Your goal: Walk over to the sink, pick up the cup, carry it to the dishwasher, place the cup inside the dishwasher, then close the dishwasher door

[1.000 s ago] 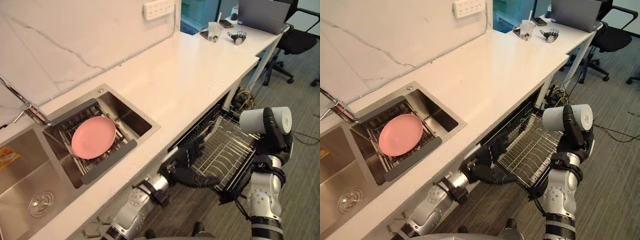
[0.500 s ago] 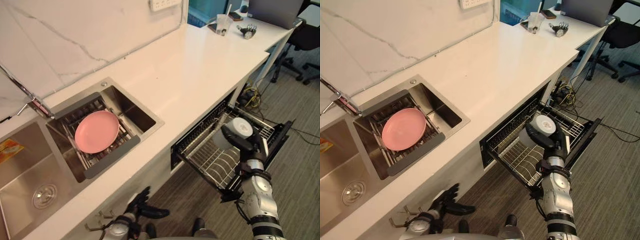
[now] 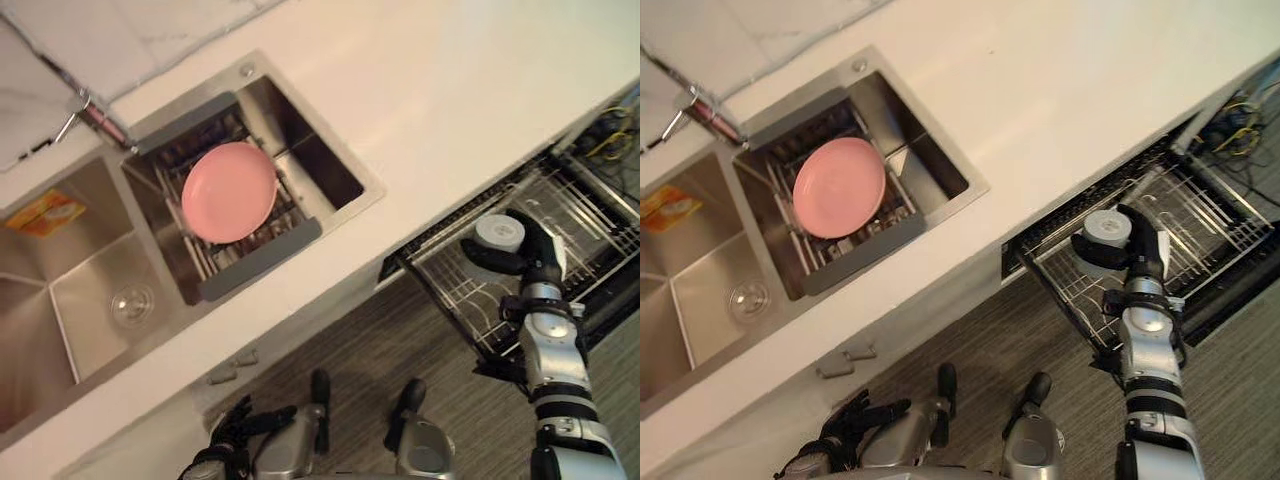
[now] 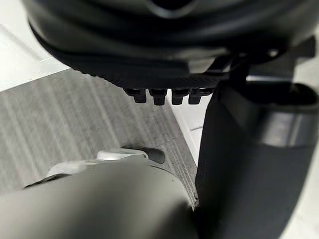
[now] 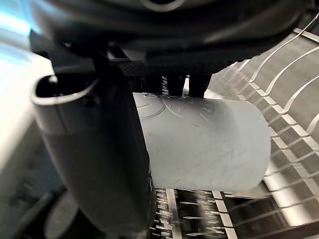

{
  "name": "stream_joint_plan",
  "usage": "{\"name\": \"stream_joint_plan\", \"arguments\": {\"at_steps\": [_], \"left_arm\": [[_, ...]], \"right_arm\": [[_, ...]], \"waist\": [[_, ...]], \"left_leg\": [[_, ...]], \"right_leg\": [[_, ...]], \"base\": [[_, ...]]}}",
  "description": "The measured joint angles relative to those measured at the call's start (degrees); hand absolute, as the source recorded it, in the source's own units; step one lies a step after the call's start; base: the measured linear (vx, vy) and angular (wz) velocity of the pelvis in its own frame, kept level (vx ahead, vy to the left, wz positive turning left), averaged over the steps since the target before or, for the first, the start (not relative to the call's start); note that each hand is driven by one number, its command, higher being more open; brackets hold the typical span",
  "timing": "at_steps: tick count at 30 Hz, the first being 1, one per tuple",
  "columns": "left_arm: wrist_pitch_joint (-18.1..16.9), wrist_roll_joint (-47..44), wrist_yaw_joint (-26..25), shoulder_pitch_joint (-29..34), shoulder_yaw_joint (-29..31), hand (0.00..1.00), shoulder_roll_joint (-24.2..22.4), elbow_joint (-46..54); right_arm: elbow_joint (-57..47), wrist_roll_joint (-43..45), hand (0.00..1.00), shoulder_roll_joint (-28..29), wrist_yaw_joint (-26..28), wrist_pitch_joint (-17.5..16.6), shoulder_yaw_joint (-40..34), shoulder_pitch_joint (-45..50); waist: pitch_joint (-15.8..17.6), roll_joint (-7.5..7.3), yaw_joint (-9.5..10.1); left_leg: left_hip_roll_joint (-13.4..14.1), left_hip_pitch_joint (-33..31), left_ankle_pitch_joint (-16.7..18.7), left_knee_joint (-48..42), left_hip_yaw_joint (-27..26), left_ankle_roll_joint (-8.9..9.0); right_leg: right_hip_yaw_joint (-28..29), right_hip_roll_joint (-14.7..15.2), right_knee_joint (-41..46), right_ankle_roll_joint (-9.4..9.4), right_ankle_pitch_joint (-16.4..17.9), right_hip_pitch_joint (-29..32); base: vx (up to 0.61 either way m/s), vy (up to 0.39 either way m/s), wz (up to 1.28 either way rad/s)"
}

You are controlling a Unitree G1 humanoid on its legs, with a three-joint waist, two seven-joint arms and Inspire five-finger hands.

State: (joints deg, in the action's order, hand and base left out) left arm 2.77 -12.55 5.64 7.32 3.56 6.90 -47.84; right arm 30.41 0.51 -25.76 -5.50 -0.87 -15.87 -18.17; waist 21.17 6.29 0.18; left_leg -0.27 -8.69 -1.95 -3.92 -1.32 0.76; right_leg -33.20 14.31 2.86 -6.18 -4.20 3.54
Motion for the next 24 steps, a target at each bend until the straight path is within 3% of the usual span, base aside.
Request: {"name": "stream_joint_plan", "arguments": {"at_steps": [10,11,17,24], "left_arm": [[0.0,0.0,3.6,-0.7,1.6,1.00,-1.0,2.6],[0.0,0.0,4.0,-0.9,1.6,1.00,-1.0,2.7],[0.0,0.0,4.1,-1.3,1.5,1.00,0.0,2.5],[0.0,-0.5,4.1,-1.7,1.4,1.00,0.1,2.5]], "right_arm": [[9.8,-5.2,0.00,-5.9,6.5,1.0,0.8,-4.2],[10.8,-5.1,1.00,-5.8,6.6,0.6,1.4,-4.3],[13.6,-7.7,1.00,-6.8,7.3,-0.5,4.7,-6.2],[16.3,-11.9,1.00,-6.7,2.2,1.2,7.5,-8.8]], "waist": [[4.0,2.16,0.57],[4.2,2.50,0.66],[4.8,2.90,0.77],[5.1,2.92,2.24]], "left_leg": [[-2.2,-3.7,-1.2,-1.0,2.3,-0.71],[-2.3,-4.1,-1.3,-1.0,2.4,-0.58],[-2.2,-4.4,-1.7,-0.5,2.5,-0.14],[-1.9,-4.4,-2.2,-0.1,3.1,-0.03]], "right_leg": [[-0.3,3.4,5.8,-0.36,2.1,4.1],[-0.3,3.7,6.4,-0.35,2.4,4.6],[0.1,4.3,9.2,-0.01,4.0,6.3],[-0.4,4.2,10.3,0.36,4.9,6.6]], "base": [[-0.04,0.037,0.15],[-0.07,-0.004,0.11],[-0.05,-0.031,0.01],[0.00,-0.059,0.04]]}}
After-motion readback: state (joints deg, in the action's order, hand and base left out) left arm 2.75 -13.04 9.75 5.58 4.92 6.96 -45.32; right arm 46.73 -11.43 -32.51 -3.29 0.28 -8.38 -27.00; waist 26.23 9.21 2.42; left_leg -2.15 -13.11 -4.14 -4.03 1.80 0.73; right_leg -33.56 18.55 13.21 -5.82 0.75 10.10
